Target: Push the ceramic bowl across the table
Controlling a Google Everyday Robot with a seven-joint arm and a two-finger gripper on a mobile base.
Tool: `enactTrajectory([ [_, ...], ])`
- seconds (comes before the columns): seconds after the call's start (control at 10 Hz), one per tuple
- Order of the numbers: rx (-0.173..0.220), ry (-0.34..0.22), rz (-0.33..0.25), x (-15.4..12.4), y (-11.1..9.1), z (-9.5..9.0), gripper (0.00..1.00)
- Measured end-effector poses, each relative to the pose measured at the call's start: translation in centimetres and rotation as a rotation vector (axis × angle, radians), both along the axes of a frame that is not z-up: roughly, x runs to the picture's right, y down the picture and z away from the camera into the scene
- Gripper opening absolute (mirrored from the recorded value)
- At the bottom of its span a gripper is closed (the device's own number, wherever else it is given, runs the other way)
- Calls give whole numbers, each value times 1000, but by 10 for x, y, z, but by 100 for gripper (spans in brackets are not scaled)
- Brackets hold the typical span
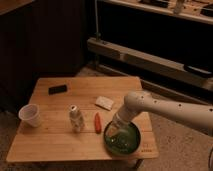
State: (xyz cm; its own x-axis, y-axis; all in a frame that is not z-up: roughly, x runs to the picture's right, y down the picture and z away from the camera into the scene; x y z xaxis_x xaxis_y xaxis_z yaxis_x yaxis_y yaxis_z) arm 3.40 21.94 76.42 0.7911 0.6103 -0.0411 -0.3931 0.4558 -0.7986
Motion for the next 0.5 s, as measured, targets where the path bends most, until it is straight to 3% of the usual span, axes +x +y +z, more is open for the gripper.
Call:
enactTrajectory([
  [0.5,48,101,58,29,3,3,14],
])
